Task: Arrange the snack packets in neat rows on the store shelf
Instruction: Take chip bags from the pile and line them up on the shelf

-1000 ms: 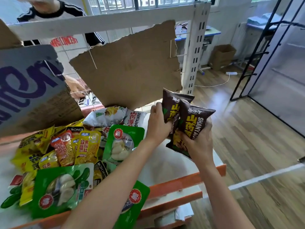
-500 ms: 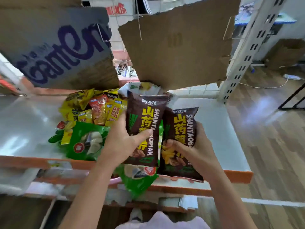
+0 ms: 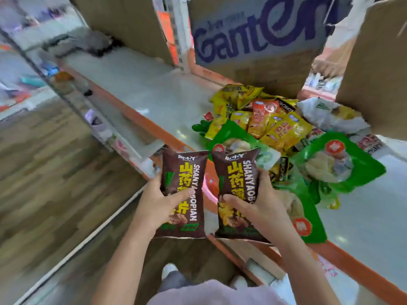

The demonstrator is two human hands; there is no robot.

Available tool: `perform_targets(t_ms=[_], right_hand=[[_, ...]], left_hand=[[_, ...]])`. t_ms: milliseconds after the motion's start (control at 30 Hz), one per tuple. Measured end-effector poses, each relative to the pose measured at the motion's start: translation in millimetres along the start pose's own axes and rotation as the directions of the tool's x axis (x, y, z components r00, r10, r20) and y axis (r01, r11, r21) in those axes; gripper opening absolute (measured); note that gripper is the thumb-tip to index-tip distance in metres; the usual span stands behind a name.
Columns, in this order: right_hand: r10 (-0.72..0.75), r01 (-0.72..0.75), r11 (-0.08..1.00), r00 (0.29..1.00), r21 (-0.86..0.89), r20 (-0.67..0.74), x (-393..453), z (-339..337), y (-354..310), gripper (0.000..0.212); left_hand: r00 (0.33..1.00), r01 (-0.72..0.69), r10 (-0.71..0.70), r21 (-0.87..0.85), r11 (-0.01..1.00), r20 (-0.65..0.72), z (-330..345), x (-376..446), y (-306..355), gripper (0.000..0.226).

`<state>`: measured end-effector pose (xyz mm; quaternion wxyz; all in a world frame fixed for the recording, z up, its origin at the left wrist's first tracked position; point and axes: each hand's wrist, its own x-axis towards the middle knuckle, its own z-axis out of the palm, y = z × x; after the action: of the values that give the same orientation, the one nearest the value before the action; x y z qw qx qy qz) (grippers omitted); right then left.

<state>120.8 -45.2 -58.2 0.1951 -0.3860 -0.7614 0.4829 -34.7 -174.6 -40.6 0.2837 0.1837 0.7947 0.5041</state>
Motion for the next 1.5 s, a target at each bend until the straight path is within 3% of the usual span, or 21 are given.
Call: perform_targets(t_ms=[233,600,1200,1500], right_hand=[[-0.012,0.022,0.998,0.983,-0.053,0.182,26.3,101.3,-41.7,0.053],[0.012,0.017,0.996,0.952,-0.090,0.307,52.8,276.3,-130.5,0.044],[-0.073,0.103,0.994,0.879,-0.039,0.471,219.1,418.8,-222.4,0.047],[-0.001,0.038,0.996,0.902,-0.076,0.431,277.9,503.7,-258.4,0.053]], left_hand=[[0.981,0.109,-0.129,-0.140,0.984,-0.143,-99.6,14.2,-47.8,0.032],[0.938,0.147,-0.232,-0.312,0.939,-0.256,-277.6,63.3,-103.2,0.035],[0.879,0.139,-0.261,-0.307,0.941,-0.400,-390.9,214.2,-90.0,0.039],[0.878,0.172,-0.306,-0.354,0.919,-0.367,-464.2,297.9,-104.9,0.040]])
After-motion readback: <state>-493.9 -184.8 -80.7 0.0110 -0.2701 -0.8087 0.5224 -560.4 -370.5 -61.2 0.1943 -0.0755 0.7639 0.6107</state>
